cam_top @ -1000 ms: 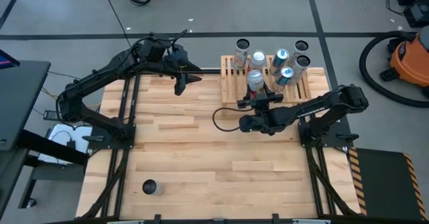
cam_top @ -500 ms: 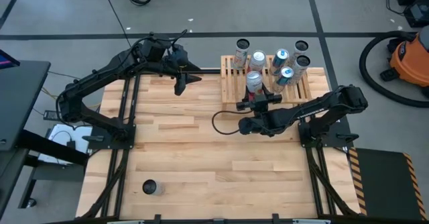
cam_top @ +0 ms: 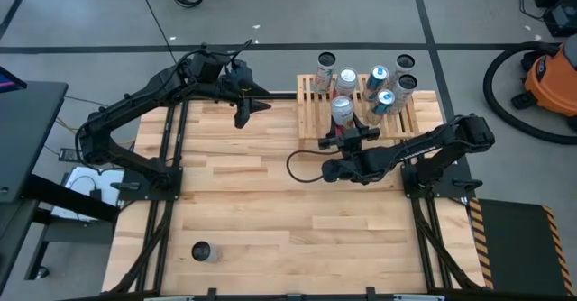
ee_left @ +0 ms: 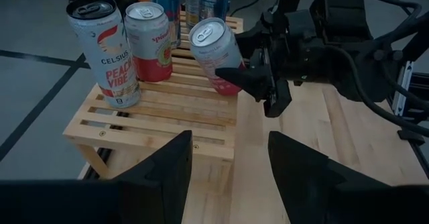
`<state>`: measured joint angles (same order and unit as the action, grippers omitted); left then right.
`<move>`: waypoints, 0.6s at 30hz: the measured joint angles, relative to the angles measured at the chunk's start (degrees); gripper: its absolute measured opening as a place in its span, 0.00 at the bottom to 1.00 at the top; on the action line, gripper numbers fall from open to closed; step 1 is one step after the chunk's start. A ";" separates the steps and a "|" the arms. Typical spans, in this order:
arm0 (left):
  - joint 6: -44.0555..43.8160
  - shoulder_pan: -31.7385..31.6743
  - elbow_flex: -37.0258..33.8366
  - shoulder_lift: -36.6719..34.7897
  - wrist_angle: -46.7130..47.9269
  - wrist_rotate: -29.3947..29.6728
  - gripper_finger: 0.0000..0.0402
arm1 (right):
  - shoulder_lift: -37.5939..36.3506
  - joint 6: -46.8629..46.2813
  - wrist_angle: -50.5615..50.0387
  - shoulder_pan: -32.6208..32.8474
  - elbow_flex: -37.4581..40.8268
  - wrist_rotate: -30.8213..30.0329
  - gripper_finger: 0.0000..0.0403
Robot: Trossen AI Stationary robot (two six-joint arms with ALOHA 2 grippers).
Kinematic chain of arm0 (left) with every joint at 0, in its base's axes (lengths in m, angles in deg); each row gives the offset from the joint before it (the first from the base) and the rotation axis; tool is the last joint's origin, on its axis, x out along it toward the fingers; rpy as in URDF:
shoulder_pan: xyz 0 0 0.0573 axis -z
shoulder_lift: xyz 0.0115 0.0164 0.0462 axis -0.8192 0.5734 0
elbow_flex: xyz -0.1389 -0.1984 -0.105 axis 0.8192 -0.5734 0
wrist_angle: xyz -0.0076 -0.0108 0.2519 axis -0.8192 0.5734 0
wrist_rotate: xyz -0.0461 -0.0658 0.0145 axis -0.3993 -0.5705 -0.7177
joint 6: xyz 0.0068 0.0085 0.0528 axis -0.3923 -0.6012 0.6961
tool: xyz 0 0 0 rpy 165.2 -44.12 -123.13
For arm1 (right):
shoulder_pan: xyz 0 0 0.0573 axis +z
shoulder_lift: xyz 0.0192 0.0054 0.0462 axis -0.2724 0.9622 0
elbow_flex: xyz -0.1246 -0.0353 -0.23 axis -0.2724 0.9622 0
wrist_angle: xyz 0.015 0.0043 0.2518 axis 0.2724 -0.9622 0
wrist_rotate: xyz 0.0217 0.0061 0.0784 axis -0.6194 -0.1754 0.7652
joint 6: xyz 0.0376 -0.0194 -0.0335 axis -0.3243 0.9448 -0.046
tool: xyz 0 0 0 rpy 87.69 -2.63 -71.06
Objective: Place canned beverage on shelf
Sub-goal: Put the pink-white soda can on the shelf aligned with the other pink-white soda can
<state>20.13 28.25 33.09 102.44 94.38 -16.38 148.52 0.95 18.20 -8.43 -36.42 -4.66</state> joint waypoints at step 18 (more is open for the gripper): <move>-0.46 0.00 0.00 0.00 -0.20 0.00 0.49 | -0.09 0.09 0.14 1.09 -0.02 1.58 0.74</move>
<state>19.67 28.25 33.09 102.44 94.17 -16.38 148.43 1.03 18.34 -7.34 -36.44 -3.08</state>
